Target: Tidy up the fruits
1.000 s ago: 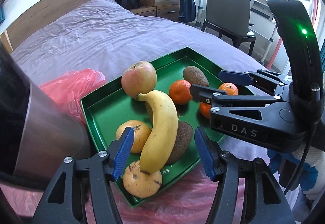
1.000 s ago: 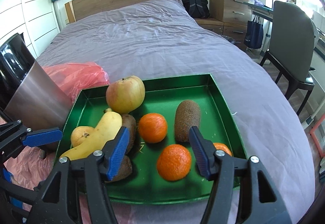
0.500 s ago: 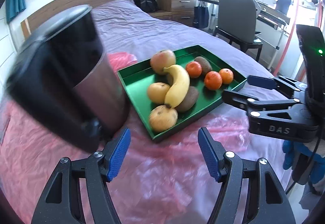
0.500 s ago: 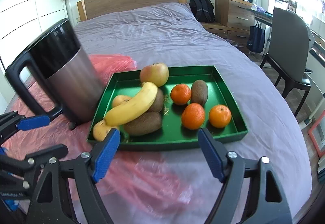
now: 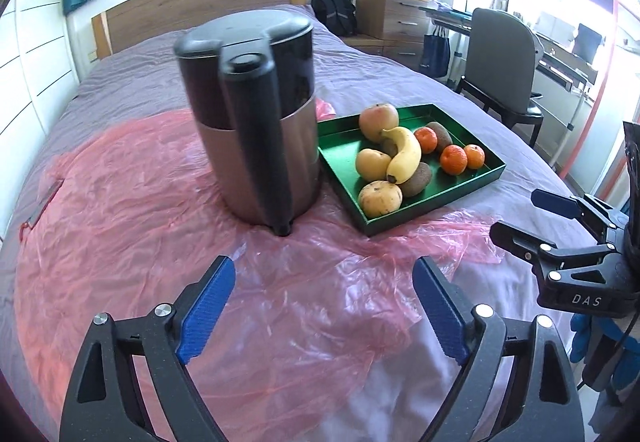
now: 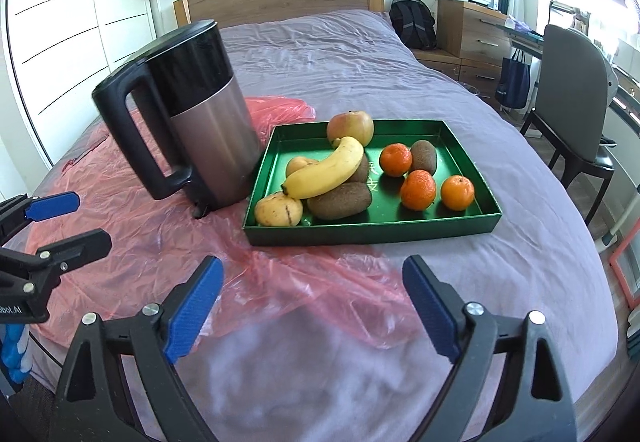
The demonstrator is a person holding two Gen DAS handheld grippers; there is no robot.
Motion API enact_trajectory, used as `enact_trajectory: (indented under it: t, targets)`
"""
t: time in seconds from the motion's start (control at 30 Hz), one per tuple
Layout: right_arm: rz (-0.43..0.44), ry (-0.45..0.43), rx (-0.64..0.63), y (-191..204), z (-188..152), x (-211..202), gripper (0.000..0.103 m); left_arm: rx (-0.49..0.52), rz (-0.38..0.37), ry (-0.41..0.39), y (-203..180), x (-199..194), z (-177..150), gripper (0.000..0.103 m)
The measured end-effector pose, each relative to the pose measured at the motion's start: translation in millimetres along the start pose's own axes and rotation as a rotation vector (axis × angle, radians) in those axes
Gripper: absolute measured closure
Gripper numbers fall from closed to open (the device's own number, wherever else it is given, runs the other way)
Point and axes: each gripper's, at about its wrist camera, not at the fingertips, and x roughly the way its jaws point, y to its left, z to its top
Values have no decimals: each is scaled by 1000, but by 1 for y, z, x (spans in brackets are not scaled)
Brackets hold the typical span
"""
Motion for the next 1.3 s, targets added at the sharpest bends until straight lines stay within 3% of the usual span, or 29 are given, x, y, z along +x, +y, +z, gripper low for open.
enact_trajectory:
  t: [0.27, 0.47, 0.67, 1.3]
  targets:
    - [-12, -33, -19, 18, -12, -19, 0, -16, 98, -46, 14, -29, -21, 13]
    - [-31, -72, -42, 29, -14, -31, 0, -38, 101, -64, 24, -46, -32, 12]
    - [-39, -107, -46, 35, -15, -40, 0, -48, 102, -58, 33, -57, -45, 2]
    - [-44, -83, -46, 44, -29, -41, 0, -92, 146, -61, 50, -67, -65, 1]
